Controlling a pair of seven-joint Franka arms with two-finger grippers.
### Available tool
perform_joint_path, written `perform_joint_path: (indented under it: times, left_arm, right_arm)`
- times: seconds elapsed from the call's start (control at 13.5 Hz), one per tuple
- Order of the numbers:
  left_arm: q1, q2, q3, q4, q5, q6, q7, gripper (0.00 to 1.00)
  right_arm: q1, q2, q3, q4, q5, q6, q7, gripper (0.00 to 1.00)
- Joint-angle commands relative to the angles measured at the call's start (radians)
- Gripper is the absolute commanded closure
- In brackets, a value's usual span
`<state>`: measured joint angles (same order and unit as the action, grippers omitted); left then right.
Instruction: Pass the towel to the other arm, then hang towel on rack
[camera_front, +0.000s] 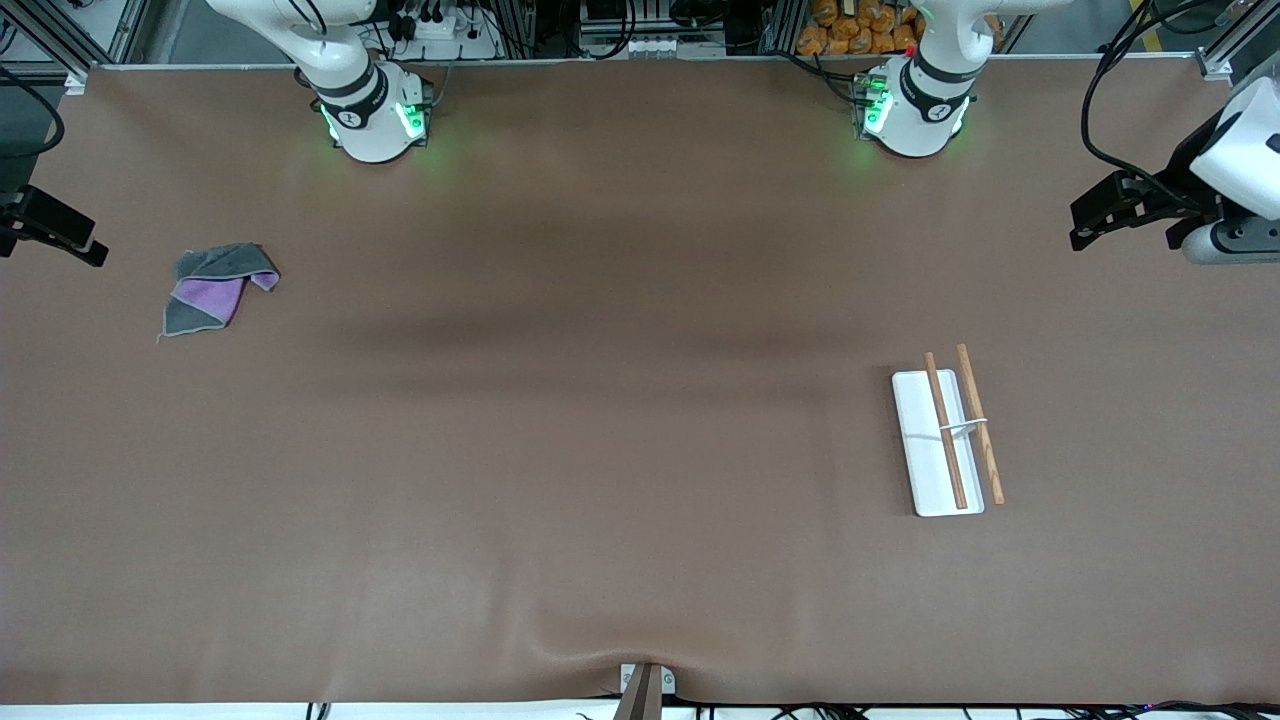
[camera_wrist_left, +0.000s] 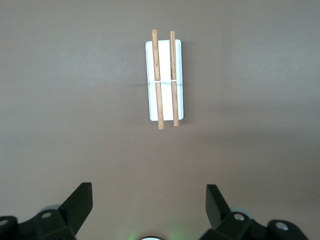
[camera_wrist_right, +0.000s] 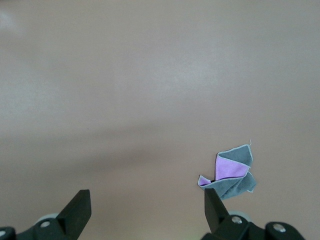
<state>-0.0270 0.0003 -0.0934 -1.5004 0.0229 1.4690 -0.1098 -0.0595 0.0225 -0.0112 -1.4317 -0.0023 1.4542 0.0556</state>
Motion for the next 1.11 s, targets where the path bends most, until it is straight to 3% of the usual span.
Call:
perform_joint_path:
  times: [0.0,0.44,0.81,1.04]
  left_arm:
    - [0.002,0.0,-0.003,0.008,0.002,-0.009,0.009,0.0]
    - [0.005,0.001,0.0,0.003,0.002,-0.01,0.009,0.0]
    - [0.016,0.001,0.003,-0.001,0.002,-0.01,0.009,0.0]
    - [0.015,0.0,0.001,0.002,0.002,-0.009,0.009,0.0]
  right_arm:
    - [-0.029,0.01,0.008,0.016,0.016,-0.006,0.001,0.0]
    - [-0.092,0.083,0.007,0.017,-0.004,0.0,0.0,0.0]
    - [-0.154,0.216,0.007,0.02,-0.004,0.052,-0.037,0.0]
    - [-0.206,0.234,0.007,0.002,-0.002,0.049,-0.042,0.0]
